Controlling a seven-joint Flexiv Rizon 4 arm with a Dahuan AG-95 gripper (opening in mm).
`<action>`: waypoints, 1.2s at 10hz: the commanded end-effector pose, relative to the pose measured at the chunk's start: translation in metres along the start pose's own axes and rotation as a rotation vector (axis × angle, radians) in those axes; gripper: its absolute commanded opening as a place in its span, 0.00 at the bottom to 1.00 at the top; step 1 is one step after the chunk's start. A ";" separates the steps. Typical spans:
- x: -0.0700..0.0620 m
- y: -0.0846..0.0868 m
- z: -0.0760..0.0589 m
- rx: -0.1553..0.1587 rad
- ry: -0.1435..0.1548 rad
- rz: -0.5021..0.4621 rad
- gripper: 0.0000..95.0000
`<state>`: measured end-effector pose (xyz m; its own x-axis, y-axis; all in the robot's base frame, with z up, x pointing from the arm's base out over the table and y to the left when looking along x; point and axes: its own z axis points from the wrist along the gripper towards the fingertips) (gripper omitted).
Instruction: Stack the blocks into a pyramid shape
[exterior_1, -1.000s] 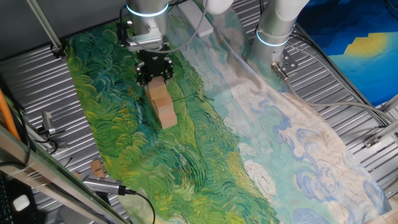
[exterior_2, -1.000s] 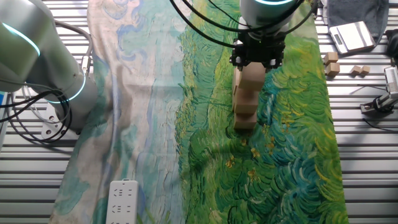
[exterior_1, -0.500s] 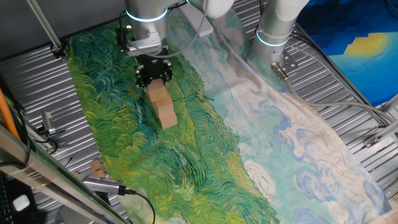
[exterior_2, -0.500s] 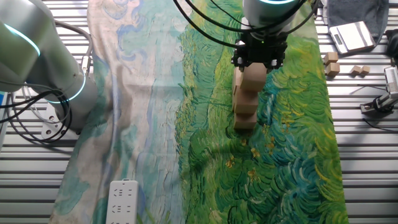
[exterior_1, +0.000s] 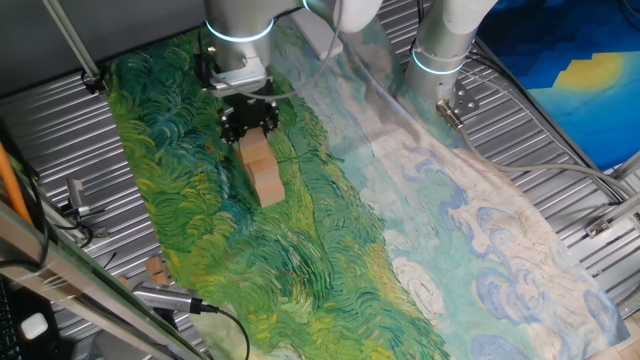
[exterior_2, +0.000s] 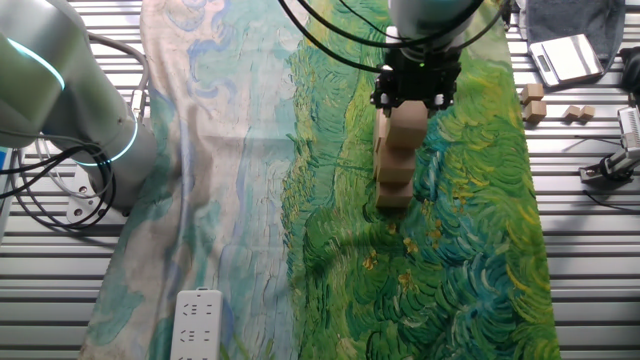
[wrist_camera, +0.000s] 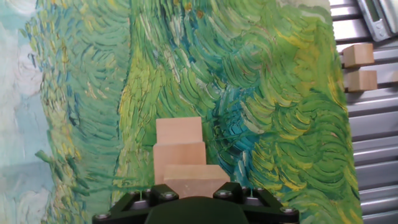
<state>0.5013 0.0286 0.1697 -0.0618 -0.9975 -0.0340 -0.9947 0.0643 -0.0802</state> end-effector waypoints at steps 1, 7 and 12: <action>0.000 0.001 0.001 0.006 0.006 -0.013 0.00; 0.000 0.001 0.004 0.022 0.014 -0.025 0.00; 0.000 0.002 0.007 0.024 0.009 -0.028 0.00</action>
<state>0.4999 0.0294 0.1625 -0.0339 -0.9991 -0.0236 -0.9938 0.0362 -0.1050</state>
